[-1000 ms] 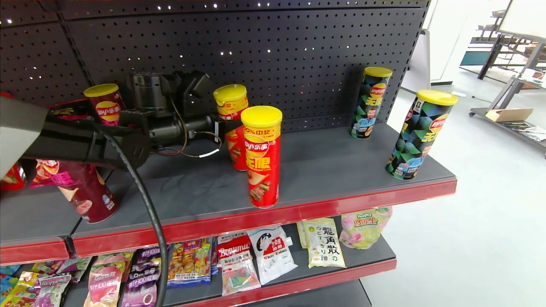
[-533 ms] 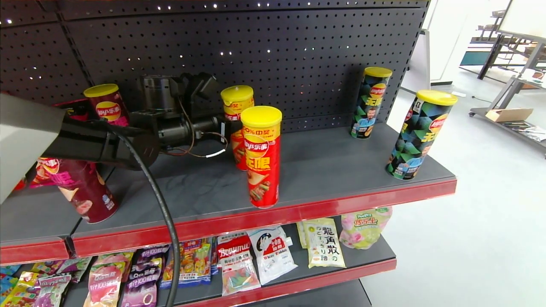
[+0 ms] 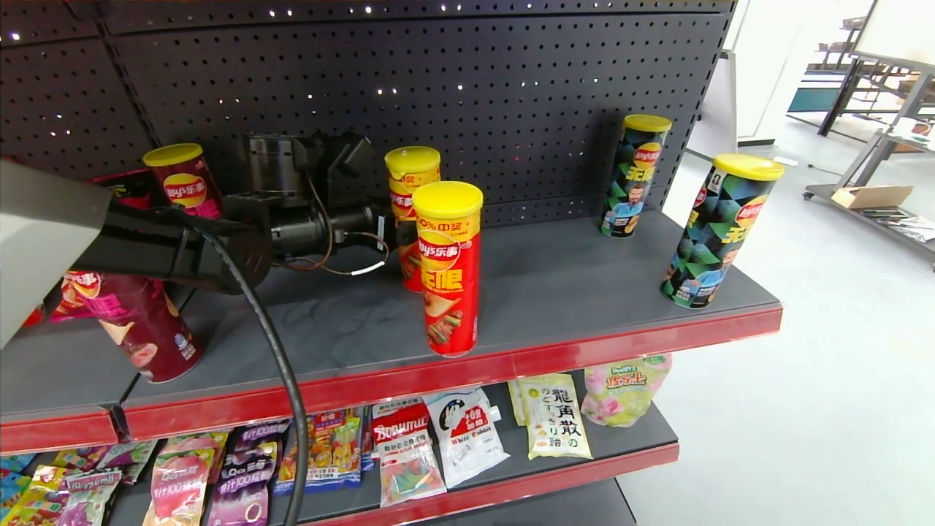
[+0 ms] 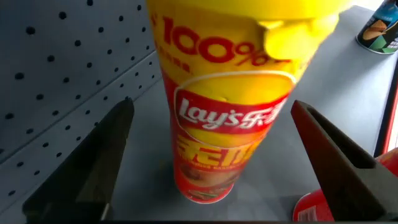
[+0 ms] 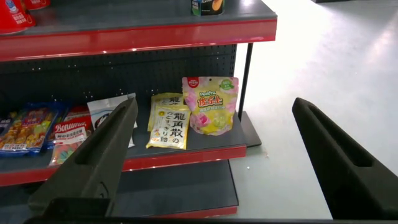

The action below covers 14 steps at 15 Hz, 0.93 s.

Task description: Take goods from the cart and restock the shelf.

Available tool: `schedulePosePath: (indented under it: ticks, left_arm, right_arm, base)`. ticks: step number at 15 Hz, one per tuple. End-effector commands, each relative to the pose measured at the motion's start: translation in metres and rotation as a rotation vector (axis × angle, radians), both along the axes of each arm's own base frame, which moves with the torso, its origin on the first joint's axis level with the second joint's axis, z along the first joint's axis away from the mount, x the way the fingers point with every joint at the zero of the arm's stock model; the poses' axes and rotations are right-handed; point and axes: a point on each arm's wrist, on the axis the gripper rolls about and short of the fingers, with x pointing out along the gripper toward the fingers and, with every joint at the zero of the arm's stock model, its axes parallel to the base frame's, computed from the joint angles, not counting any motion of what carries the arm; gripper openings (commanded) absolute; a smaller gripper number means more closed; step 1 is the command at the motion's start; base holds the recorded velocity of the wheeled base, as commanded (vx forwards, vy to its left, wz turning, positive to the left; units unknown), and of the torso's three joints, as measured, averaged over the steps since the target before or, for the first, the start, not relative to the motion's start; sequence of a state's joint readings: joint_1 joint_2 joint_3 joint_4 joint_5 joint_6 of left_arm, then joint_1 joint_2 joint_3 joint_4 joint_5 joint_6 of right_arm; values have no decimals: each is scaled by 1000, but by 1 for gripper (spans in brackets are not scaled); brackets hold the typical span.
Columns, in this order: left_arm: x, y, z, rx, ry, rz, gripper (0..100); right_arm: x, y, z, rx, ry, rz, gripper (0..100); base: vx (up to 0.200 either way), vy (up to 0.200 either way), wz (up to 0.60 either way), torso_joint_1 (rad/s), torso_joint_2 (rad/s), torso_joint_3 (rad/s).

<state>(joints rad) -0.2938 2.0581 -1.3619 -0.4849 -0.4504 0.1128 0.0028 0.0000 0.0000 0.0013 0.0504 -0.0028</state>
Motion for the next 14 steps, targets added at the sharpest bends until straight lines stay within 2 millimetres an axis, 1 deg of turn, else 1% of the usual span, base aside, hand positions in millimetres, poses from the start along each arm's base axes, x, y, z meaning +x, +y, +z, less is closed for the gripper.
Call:
schedulePosePath:
  ticks: [1,4,5,6,7,8,10,12,13,14]
  left_arm:
    - [-6,2,8,-4,-15,2,100]
    - [-48,21,14,16,19,37,100]
    - [-64,29,14,26,31,67,100]
    - [-84,36,10,42,55,94,100]
    - [-110,47,8,58,65,135,100]
    - [-141,57,9,86,50,174,100]
    - [-214,82,15,120,-23,273,100]
    - [-275,98,16,74,-117,296,100]
    - [-307,107,16,18,-182,330,100]
    - [-318,111,15,-9,-203,344,100]
  right_arm:
    - [0,0,0,0,2,0,100]
    - [0,0,0,0,2,0,100]
    - [0,0,0,0,2,0,100]
    - [0,0,0,0,2,0,100]
    - [0,0,0,0,2,0,100]
    - [0,0,0,0,2,0,100]
    - [0,0,0,0,2,0,100]
    - [0,0,0,0,2,0,100]
    - [0,0,0,0,0,0,100]
    - [0,0,0,0,2,0,100]
  base:
    - [0,0,0,0,0,0]
    - [0,0,0,0,0,0]
    - [0,0,0,0,0,0]
    - [0,0,0,0,0,0]
    - [0,0,0,0,0,0]
    - [0,0,0,0,0,0]
    - [0,0,0,0,0,0]
    - [0,0,0,0,0,0]
    - [0,0,0,0,0,0]
    - [0,0,0,0,0,0]
